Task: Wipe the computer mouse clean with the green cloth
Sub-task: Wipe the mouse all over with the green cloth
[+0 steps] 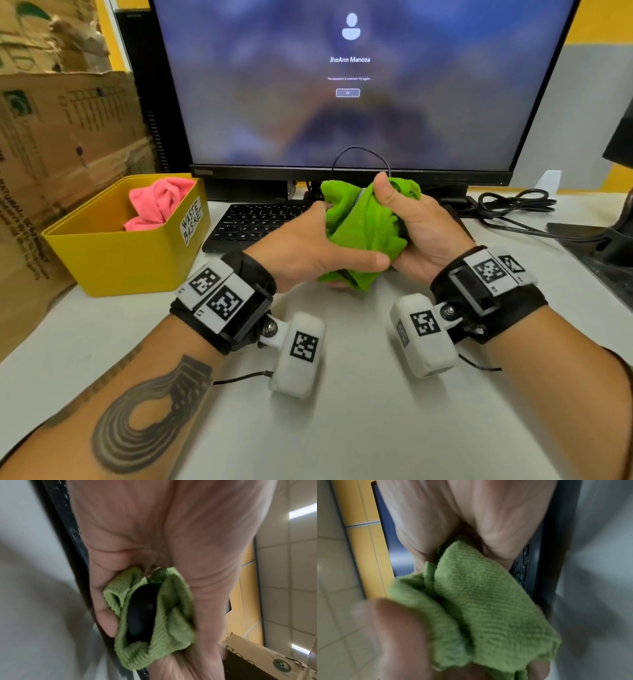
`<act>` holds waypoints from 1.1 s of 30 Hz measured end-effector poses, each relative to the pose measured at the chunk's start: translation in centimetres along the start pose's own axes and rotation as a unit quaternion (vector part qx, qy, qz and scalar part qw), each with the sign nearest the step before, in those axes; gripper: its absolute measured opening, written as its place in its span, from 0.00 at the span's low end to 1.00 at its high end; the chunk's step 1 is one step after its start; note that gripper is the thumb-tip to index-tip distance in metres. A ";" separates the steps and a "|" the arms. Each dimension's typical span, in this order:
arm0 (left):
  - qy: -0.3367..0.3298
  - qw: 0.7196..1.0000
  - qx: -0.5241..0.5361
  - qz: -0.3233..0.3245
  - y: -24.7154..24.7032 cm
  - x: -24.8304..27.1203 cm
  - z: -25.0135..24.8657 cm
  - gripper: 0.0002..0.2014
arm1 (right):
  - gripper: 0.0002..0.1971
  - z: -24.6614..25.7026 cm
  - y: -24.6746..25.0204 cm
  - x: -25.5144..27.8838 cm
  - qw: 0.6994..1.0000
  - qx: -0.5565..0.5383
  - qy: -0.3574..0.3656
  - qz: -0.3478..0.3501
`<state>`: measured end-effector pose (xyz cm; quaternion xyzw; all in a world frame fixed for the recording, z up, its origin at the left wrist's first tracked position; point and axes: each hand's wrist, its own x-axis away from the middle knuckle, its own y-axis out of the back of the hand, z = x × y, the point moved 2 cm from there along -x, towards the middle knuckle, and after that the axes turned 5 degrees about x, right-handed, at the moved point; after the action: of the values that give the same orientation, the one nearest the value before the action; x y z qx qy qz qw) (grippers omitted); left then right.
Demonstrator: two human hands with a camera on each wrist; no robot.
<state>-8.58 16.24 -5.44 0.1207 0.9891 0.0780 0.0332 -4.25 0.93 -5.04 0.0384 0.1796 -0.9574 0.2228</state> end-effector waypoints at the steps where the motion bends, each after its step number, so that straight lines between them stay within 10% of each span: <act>1: -0.008 1.000 -0.019 0.006 0.2 0.0 0.0 0.30 | 0.27 -0.1 0.2 0.0 1.000 0.003 0.002 0.007; 5: -0.033 0.999 -0.042 0.013 1.2 0.0 0.2 0.16 | 0.16 0.1 1.4 -0.2 0.999 0.010 -0.005 0.049; 11: -0.052 0.994 -0.097 0.009 1.6 -0.2 0.3 0.13 | 0.31 0.8 1.5 0.0 0.997 0.023 -0.014 0.069; 22: -0.068 0.996 -0.054 0.030 0.1 -0.1 -0.1 0.21 | 0.24 0.9 0.0 0.4 0.988 -0.035 0.044 -0.145; 33: -0.116 0.988 -0.010 -0.097 2.4 -0.3 -0.8 0.23 | 0.26 1.2 0.0 0.3 0.996 -0.059 0.011 0.063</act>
<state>-7.82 18.34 -4.22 0.0322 0.9846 0.0699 0.1567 -4.54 0.32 -3.93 0.0466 0.2353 -0.9288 0.2826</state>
